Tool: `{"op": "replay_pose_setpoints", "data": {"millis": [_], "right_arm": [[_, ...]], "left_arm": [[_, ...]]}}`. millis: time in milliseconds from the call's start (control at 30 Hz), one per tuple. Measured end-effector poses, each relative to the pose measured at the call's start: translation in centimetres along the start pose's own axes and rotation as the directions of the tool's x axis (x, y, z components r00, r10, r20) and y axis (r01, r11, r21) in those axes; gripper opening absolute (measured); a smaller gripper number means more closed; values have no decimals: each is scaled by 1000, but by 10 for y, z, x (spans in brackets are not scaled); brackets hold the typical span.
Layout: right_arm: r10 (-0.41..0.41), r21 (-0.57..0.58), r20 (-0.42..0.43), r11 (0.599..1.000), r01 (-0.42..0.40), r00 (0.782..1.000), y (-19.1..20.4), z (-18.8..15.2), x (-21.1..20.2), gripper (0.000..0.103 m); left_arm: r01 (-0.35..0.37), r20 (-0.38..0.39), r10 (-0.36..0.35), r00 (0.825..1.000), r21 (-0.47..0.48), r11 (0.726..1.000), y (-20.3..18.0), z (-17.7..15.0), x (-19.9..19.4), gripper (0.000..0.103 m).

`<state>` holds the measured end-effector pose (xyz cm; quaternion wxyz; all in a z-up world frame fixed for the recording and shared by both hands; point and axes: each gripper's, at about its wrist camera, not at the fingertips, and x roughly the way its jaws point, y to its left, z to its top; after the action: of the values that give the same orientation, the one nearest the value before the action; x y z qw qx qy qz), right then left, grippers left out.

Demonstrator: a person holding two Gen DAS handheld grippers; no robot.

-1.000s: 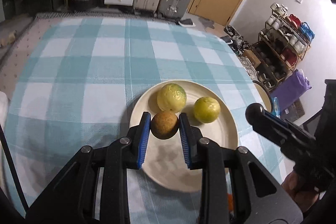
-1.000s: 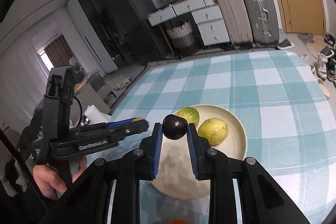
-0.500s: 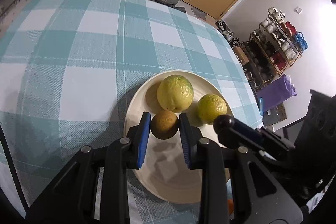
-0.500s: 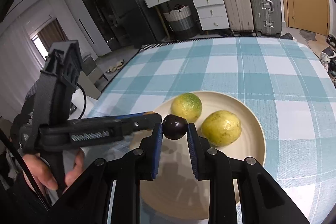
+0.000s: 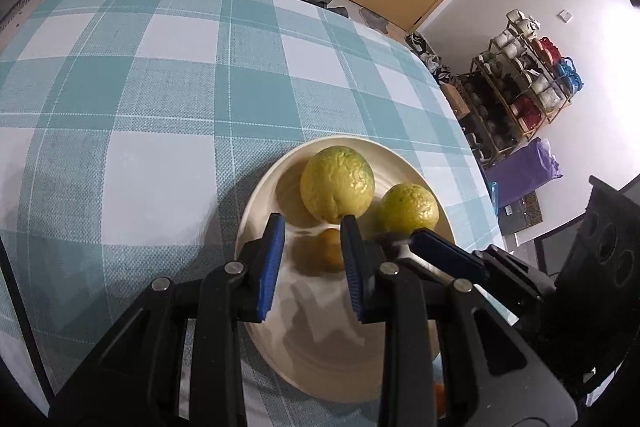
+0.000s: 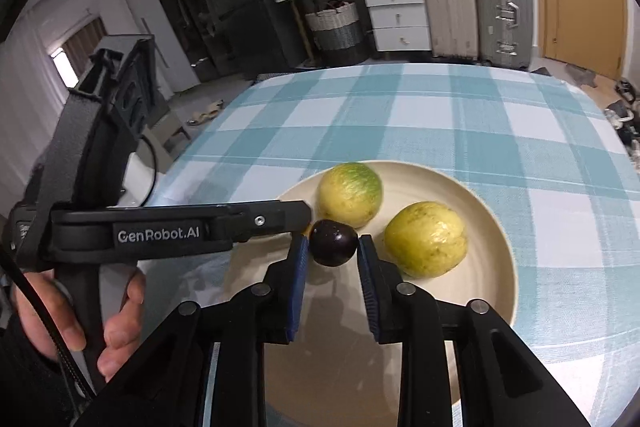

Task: Organize fruits
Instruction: 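Lower the dark cherry tomato onto the plate and open the right gripper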

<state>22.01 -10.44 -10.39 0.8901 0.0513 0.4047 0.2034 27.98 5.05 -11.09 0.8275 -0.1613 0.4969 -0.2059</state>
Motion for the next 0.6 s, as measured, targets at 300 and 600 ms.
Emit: {"op": "replay_pose_setpoints", "data": {"millis": [300, 600], "right_arm": [[87, 68, 71, 993, -92, 994, -11, -7, -27, 58], [103, 92, 163, 989, -119, 981, -16, -12, -62, 58]], "left_arm": [[-36, 99, 35, 994, 14, 999, -2, -9, -32, 26], [-60, 132, 53, 990, 48, 997, -10, -32, -55, 29]]}}
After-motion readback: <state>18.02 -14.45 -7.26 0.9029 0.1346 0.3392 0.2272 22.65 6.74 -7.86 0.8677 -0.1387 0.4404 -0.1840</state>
